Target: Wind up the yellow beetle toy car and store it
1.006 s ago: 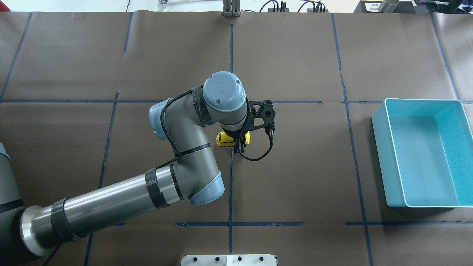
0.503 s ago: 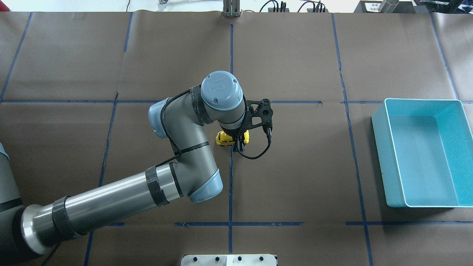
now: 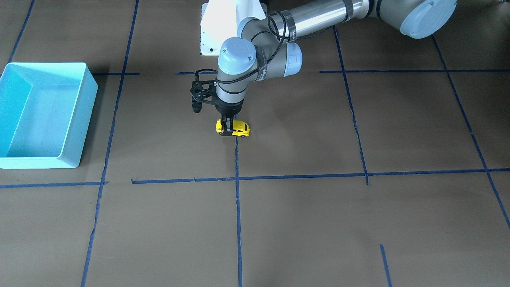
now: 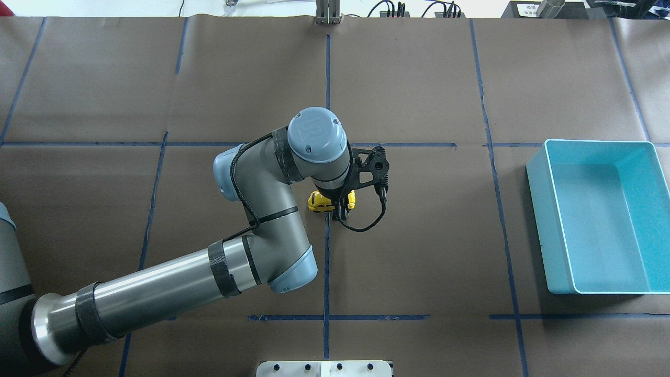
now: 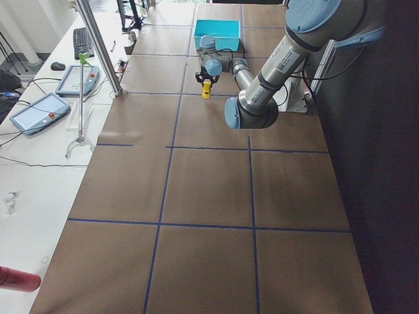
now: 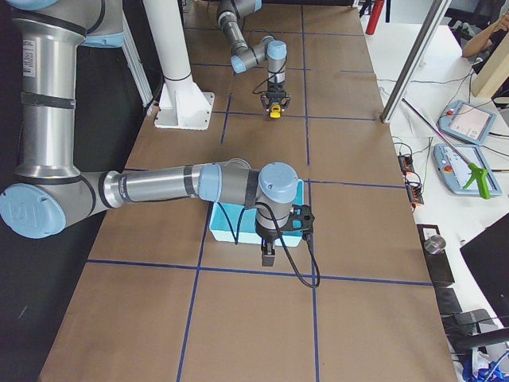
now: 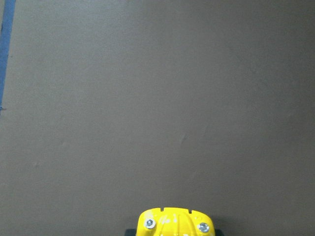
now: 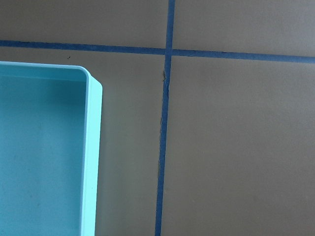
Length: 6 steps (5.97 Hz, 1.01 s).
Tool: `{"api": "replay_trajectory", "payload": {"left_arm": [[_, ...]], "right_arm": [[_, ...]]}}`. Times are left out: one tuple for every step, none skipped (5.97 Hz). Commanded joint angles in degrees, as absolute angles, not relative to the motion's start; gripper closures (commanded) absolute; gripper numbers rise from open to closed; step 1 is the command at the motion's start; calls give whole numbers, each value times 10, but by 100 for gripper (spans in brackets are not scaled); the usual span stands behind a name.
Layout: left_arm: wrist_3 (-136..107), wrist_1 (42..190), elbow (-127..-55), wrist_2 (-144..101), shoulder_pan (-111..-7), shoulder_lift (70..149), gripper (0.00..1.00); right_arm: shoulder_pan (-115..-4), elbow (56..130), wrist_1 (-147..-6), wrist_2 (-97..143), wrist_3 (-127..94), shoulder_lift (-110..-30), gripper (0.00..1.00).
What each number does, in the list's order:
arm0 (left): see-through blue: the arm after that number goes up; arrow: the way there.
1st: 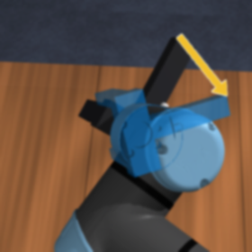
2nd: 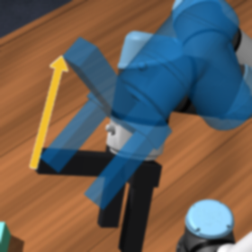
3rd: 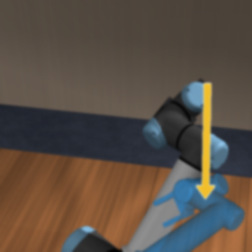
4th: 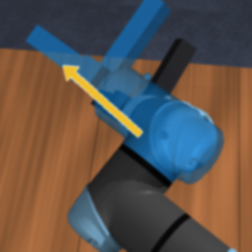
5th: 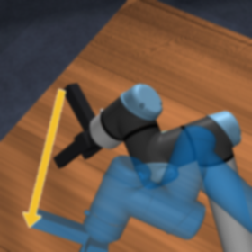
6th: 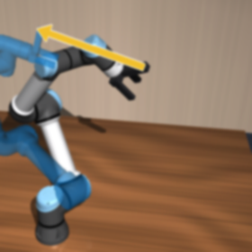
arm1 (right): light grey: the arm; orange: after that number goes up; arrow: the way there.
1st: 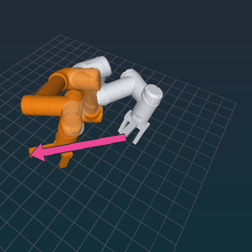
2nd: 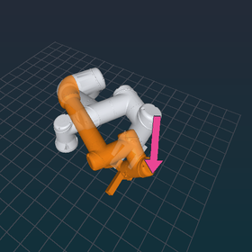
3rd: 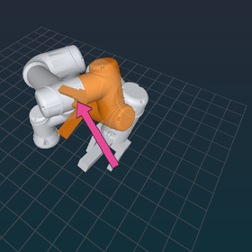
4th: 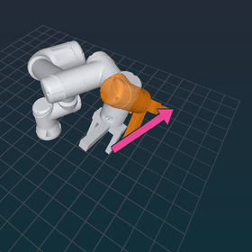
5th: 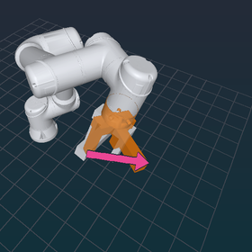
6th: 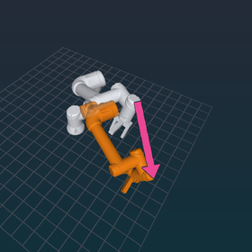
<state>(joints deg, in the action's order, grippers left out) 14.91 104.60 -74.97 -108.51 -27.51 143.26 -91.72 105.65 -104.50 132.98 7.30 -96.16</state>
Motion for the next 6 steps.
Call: {"api": "replay_trajectory", "payload": {"left_arm": [[149, 1049, -750, -1074, -272, 1433, 100], [149, 1048, -749, -1074, -270, 1432, 100], [149, 1048, -749, -1075, -269, 1432, 100], [148, 1048, -749, -1075, -266, 1432, 100], [149, 1049, -748, -1074, -265, 1432, 100], [149, 1054, -748, -1074, -266, 1431, 100]], "right_arm": [[-918, 1056, -1045, 1330, 73, -962, 0], [-918, 1056, -1045, 1330, 73, -962, 0], [-918, 1056, -1045, 1330, 73, -962, 0], [-918, 1056, -1045, 1330, 73, -962, 0], [-917, 1056, -1045, 1330, 73, -962, 0], [-917, 1056, -1045, 1330, 73, -962, 0]]}}
